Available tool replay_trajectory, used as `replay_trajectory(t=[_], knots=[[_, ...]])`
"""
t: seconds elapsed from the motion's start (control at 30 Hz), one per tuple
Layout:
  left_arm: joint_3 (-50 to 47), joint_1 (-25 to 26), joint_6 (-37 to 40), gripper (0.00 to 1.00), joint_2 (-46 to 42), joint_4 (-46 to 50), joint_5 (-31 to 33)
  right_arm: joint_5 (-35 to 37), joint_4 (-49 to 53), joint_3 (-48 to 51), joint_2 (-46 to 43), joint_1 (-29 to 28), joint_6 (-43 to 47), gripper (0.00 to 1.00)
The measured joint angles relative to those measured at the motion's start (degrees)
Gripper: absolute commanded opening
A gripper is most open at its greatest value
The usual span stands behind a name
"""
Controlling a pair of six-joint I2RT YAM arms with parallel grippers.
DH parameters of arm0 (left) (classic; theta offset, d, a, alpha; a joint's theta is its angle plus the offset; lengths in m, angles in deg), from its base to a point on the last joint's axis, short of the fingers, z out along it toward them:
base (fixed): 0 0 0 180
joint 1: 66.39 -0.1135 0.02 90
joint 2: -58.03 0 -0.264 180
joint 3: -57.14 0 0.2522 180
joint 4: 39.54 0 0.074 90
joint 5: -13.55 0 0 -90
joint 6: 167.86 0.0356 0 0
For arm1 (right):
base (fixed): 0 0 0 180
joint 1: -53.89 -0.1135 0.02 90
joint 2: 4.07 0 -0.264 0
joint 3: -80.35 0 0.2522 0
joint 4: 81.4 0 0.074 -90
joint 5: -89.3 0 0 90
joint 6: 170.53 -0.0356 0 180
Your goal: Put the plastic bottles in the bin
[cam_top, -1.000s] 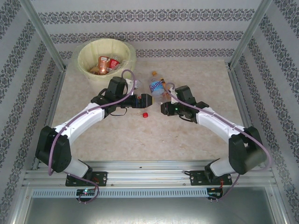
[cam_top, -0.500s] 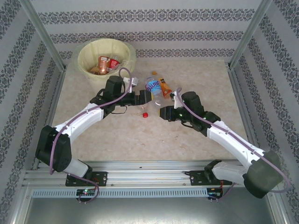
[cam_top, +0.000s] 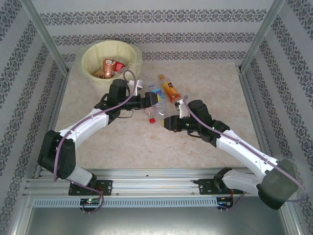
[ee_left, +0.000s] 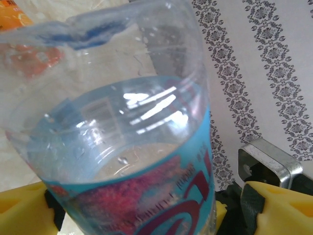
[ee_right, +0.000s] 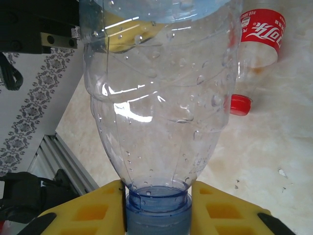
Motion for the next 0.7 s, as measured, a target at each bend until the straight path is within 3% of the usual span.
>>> replay_trajectory(t=[0.3, 0.43, 0.57, 0.7], knots=[[-0.26, -0.76, -1.86, 0.61, 0.35, -0.96, -1.66, 1.77, -0.15, 0.0, 0.39, -1.99, 0.07, 0.32], [-0.81, -1.09, -2.27, 0.58, 0.46, -2.43, -2.45, 3.08, -0.28, 0.0, 0.48, -2.6, 0.07, 0.35], [-0.96, -1.14, -2.71, 0.58, 0.52, -3.52, -3.3, 3.65, -0.5, 0.0, 0.44, -2.82, 0.11, 0.44], [-1.18, -1.25, -3.43, 0.58, 0.52, -5.53, -4.42, 3.78, -0.22, 0.0, 0.04, -2.99, 0.0, 0.65]])
